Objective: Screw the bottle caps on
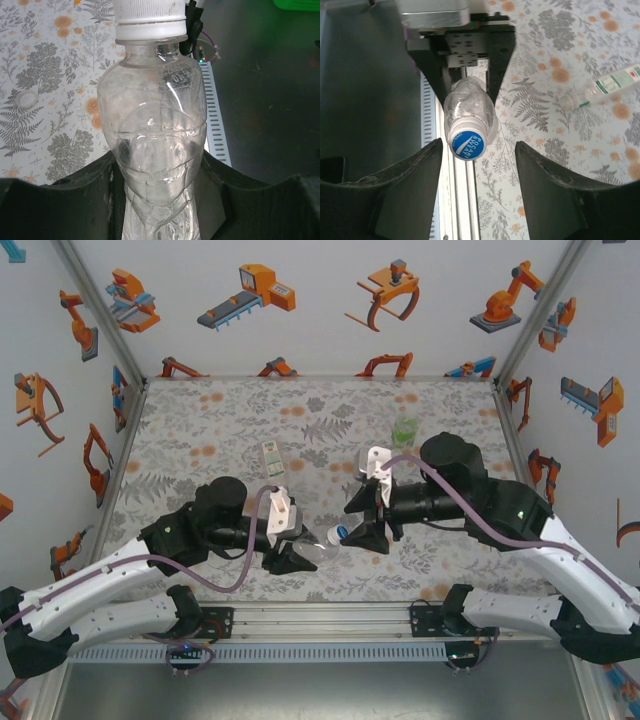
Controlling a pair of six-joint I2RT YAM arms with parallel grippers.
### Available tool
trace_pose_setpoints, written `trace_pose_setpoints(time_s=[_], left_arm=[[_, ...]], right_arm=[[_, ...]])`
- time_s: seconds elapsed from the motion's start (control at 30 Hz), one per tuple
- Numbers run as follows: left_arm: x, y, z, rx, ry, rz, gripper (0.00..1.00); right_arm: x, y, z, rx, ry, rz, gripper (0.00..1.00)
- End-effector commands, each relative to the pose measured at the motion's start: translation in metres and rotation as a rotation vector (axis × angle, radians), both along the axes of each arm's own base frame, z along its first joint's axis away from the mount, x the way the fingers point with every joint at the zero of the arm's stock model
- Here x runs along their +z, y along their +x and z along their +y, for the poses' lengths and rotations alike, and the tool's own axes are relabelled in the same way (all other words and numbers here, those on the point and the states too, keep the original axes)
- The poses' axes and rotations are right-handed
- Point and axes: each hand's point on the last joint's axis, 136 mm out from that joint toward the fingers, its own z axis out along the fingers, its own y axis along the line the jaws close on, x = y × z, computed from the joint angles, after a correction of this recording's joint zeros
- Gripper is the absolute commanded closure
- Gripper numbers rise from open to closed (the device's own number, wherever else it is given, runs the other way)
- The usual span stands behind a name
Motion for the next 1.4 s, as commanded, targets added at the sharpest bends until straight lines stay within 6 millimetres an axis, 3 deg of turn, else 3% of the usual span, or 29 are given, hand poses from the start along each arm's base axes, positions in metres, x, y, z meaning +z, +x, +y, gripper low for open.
trace_pose_setpoints(time_s=[0.0, 0.17, 0.6, 0.83, 0.93, 1.17, 1.37], left_arm=[[0.025, -0.009, 0.001, -0.04, -0.064, -0.002, 1.0], [0.025, -0.01, 0.003, -0.041, -0.069, -0.003, 1.0], [0.026, -0.011, 0.006, -0.041, -0.069, -0.01, 1.0], [0.024, -0.005, 0.005, -0.004, -0.049, -0.02, 1.0], [0.019, 0.004, 0.004, 0.046, -0.023, -0.024, 1.0], [0.01, 0.018, 0.002, 0.116, 0.009, -0.031, 1.0], [0.008, 0.023, 0.002, 0.143, 0.019, -0.039, 1.0]], right_arm=[[0.011, -0.017, -0.002, 0.121, 0.05, -0.074, 0.49], [0.004, -0.02, 0.004, 0.152, 0.041, -0.044, 0.57], [-0.001, -0.011, 0.012, 0.12, 0.046, -0.011, 0.6], [-0.005, -0.006, 0.012, 0.052, 0.039, 0.089, 0.86], [-0.012, 0.006, 0.012, -0.087, 0.046, 0.241, 1.0], [-0.042, 0.055, 0.006, -0.576, 0.122, 0.759, 1.0], [-0.085, 0.07, -0.006, -0.885, 0.126, 1.151, 1.0]])
